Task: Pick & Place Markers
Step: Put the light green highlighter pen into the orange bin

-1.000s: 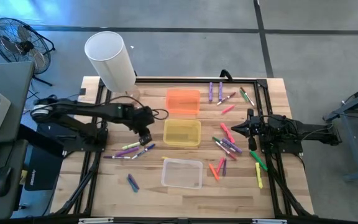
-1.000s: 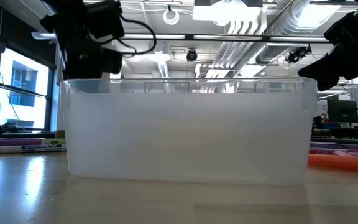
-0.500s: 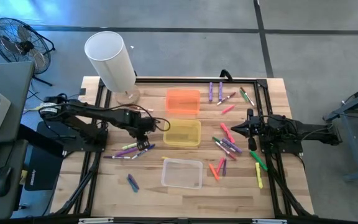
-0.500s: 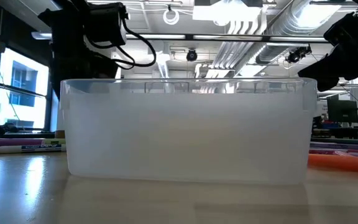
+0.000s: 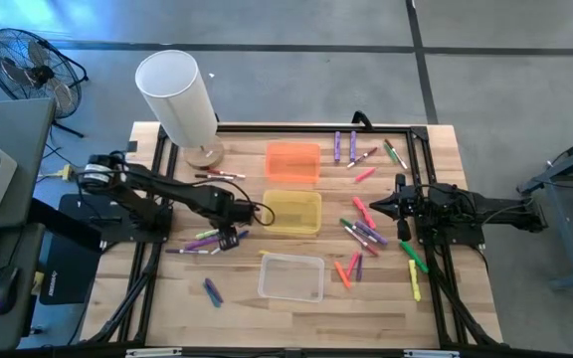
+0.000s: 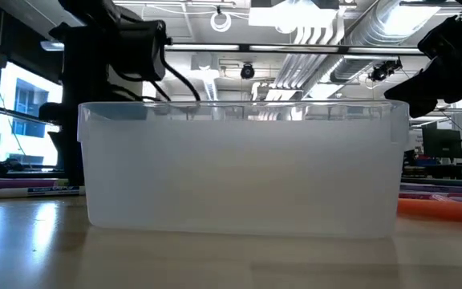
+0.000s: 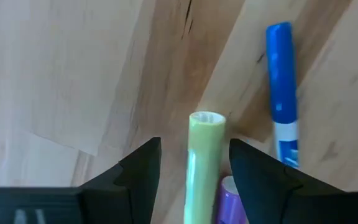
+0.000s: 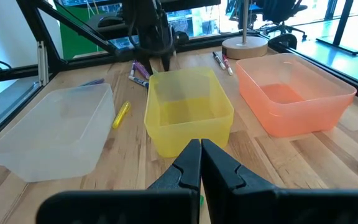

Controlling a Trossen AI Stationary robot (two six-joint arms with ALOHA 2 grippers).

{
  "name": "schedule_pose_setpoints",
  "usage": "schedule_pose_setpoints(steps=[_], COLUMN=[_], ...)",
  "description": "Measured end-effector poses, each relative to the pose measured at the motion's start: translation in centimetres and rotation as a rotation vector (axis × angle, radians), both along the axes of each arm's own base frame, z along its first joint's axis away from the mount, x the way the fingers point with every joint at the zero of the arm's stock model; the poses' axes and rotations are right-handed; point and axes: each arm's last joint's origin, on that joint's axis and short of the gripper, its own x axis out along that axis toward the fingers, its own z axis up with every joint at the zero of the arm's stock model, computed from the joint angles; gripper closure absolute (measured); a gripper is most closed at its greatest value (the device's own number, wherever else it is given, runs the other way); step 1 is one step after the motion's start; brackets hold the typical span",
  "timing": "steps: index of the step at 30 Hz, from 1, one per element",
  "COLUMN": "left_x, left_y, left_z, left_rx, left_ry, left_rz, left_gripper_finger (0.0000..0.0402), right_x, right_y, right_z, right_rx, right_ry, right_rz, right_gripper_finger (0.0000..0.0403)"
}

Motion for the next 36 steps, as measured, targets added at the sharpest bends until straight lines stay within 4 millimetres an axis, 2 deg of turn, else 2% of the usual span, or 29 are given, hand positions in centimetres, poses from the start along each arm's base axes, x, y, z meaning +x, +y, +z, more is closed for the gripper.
schedule_pose_setpoints(steps=[7,10,15,20,25,30,36], left_x=[0.4,0.6,0.7,1.0,1.7,2.7,4.5], left_y=[-0.1,-0.1,-0.1,-0.1,-0.1,-0.1,-0.2], left_z=[-1.3,-1.6,-1.7,-1.3,-0.3,1.7,5.9], left_rx=[-0.01,-0.014,-0.016,-0.02,-0.001,0.017,0.019], left_ry=[0.052,0.053,0.041,0.038,0.052,0.039,-0.008], left_rz=[-0.026,-0.027,-0.028,-0.027,-0.026,-0.018,-0.013], left_gripper_finger=[0.0226,0.0258,0.0336,0.034,0.034,0.034,0.034], right_x=[0.0,0.0,0.0,0.0,0.0,0.0,0.0], right_y=[0.0,0.0,0.0,0.0,0.0,0.0,0.0], right_z=[0.0,0.0,0.0,0.1,0.1,0.1,0.1], right_rx=[0.0,0.0,0.0,0.0,0.0,0.0,0.0], right_ry=[-0.002,-0.004,-0.005,-0.005,-0.006,-0.006,-0.006], right_rz=[0.0,0.0,0.0,0.0,-0.001,0.0,0.0], right_gripper_finger=[0.0402,0.0402,0.0402,0.0402,0.0402,0.0402,0.0402])
